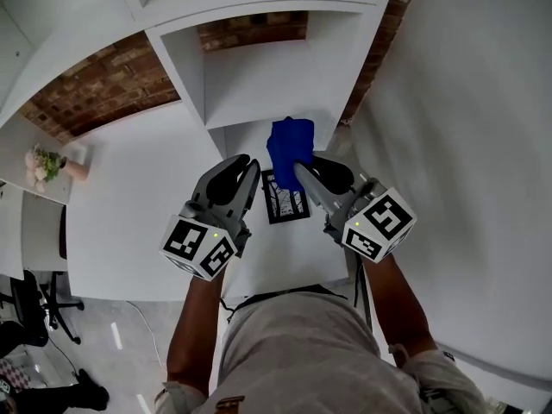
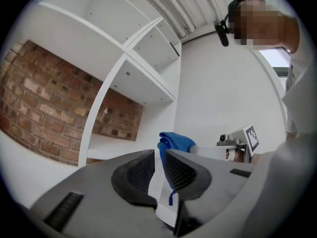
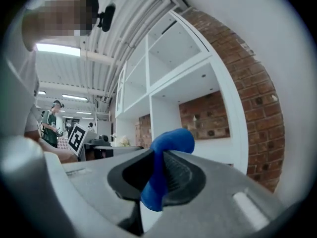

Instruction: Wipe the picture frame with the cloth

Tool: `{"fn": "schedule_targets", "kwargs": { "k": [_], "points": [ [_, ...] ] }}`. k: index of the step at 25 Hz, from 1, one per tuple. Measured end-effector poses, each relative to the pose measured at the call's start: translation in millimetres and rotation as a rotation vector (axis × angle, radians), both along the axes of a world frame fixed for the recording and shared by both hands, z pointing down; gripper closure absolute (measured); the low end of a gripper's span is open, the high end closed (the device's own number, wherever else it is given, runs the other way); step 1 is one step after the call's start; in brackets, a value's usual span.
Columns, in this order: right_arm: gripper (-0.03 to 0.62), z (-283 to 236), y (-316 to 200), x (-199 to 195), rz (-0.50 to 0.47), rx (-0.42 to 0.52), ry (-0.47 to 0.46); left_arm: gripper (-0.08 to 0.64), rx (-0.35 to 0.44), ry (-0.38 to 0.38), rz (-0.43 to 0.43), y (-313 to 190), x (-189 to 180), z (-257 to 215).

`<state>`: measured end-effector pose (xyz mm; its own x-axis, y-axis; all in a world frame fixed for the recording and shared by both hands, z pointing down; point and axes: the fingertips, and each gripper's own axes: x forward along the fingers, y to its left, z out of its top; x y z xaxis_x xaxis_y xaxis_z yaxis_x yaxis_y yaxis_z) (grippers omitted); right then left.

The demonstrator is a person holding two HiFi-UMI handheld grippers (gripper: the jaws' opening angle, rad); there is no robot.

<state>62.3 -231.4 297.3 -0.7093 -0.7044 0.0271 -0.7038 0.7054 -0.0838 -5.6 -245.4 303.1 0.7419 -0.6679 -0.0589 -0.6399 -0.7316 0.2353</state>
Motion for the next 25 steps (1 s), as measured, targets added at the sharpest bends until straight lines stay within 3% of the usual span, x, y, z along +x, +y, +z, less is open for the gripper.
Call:
{"fn": "schedule_targets", "kwargs": {
  "k": [5, 12, 19, 25],
  "points": [
    [0.545, -35, 9, -5, -0.02, 0.147, -0.055, 0.551, 0.122, 0.016, -0.036, 12, -9, -44],
    [0.545, -58, 27, -16, -0.046, 0.266, -0.053, 0.56, 0.161, 0.037, -0.014, 24, -8, -65],
    [0.546, -55, 33, -13, -0.023, 0.28, -0.035, 0.56, 0.194, -0.033, 0.012, 31, 5, -61],
    [0.546, -50, 35, -7, -0.003, 0.261, -0.029, 0.56, 0.188, -0.027, 0.031, 34, 10, -58]
  ]
}}
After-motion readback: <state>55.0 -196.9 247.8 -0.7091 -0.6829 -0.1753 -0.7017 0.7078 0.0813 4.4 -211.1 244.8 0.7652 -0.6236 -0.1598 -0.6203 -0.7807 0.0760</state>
